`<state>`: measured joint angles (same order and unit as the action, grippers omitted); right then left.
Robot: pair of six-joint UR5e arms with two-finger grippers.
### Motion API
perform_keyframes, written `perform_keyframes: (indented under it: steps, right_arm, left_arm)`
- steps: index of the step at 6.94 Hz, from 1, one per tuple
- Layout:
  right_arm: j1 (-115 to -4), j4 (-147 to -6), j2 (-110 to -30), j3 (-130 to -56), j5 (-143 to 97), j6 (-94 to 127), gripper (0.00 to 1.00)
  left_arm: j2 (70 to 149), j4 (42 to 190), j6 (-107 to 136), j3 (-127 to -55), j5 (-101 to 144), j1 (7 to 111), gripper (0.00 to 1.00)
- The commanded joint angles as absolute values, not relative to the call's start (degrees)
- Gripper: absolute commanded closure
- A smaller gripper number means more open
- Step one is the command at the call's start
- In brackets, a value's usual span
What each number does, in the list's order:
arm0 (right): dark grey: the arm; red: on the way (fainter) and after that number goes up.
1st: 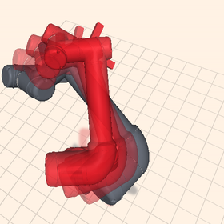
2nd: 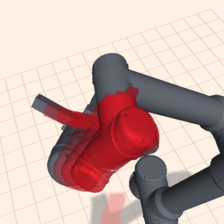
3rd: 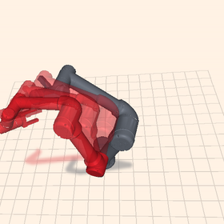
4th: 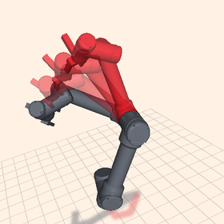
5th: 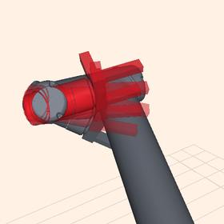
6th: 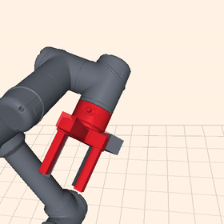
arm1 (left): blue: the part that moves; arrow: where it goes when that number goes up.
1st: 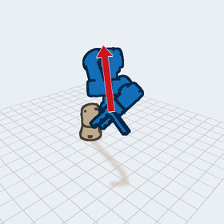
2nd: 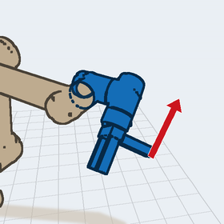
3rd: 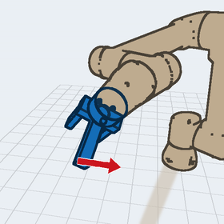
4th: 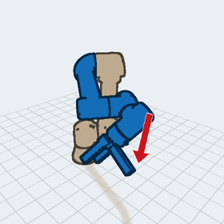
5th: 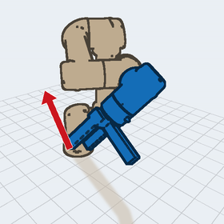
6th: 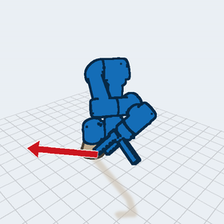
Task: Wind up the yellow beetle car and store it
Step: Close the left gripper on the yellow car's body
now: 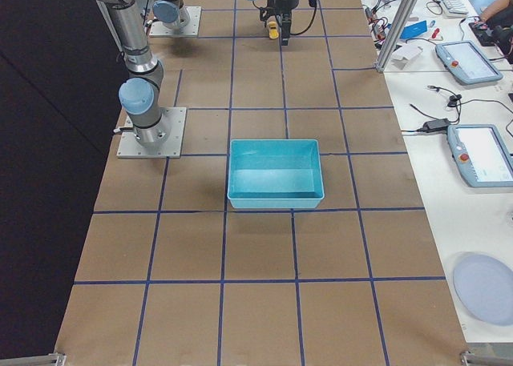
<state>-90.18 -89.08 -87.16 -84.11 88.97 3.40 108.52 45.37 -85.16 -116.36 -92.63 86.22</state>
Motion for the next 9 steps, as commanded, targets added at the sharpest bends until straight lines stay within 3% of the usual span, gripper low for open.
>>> perform_keyframes:
  steps: [1,2,3,9]
  right_arm:
    - [-90.3,-89.1,-87.1,-84.1,88.9,3.4,0.0]
    - [-90.2,-89.0,-87.1,-84.1,89.0,3.3,0.0]
    - [-90.3,-89.0,-87.1,-84.1,89.0,3.3,0.0]
    - [-90.2,-89.0,-87.1,-84.1,89.0,3.3,0.0]
  left_arm:
    - [109.0,45.3,-85.8,-116.0,-92.9,86.2,0.56]
    - [108.8,45.2,-85.9,-115.9,-92.6,86.3,0.69]
    - [108.3,45.1,-85.9,-115.8,-92.3,86.8,0.71]
    - [108.5,44.9,-90.9,-116.1,-86.2,90.4,0.72]
